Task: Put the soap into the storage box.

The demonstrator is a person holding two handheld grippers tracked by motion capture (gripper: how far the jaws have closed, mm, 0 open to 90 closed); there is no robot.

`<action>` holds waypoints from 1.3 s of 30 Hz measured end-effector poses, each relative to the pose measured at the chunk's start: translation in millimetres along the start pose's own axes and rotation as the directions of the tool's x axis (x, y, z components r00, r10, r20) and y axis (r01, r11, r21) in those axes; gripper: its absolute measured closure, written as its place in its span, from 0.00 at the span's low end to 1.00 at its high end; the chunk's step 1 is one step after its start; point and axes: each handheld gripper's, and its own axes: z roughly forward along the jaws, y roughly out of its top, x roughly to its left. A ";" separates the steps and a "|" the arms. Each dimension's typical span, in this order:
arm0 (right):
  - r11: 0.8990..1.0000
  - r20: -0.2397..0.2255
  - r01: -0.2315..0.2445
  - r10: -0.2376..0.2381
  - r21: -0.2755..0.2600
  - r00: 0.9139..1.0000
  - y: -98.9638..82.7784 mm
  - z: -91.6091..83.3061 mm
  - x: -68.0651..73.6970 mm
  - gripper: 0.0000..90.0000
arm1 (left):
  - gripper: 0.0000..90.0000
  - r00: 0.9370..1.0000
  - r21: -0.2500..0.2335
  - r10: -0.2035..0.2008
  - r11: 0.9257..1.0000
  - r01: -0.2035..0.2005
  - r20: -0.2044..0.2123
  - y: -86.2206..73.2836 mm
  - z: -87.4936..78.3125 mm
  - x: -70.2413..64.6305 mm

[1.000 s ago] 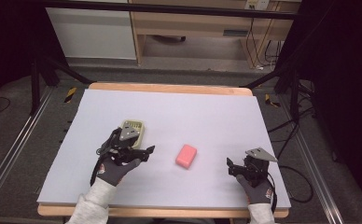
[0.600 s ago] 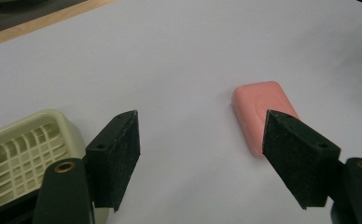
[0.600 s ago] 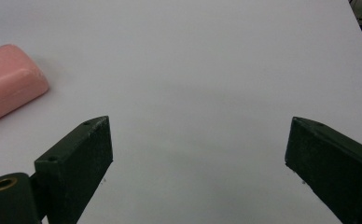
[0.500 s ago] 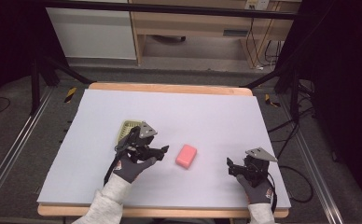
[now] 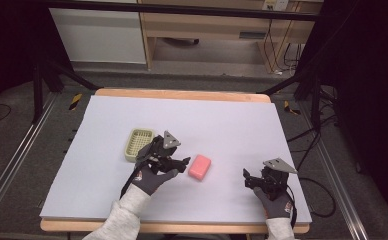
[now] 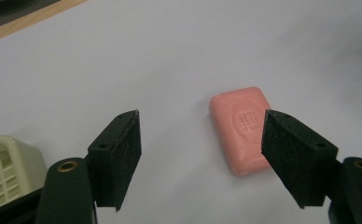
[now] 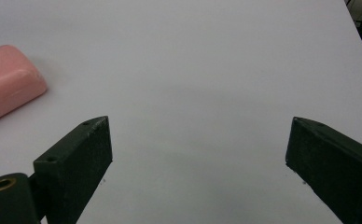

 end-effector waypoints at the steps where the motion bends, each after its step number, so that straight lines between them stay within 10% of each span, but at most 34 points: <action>1: 1.000 0.000 0.001 -0.001 -0.003 1.000 0.1 -0.2 -0.4 0.08 | 0.31 1.000 -0.001 -0.003 1.000 0.003 0.008 1.0 1.1 -1.5; 39: 1.000 -0.005 0.007 -0.007 0.017 1.000 0.2 2.7 -0.2 0.08 | 0.30 0.999 0.137 0.008 0.991 -0.013 0.040 14.0 60.4 -31.7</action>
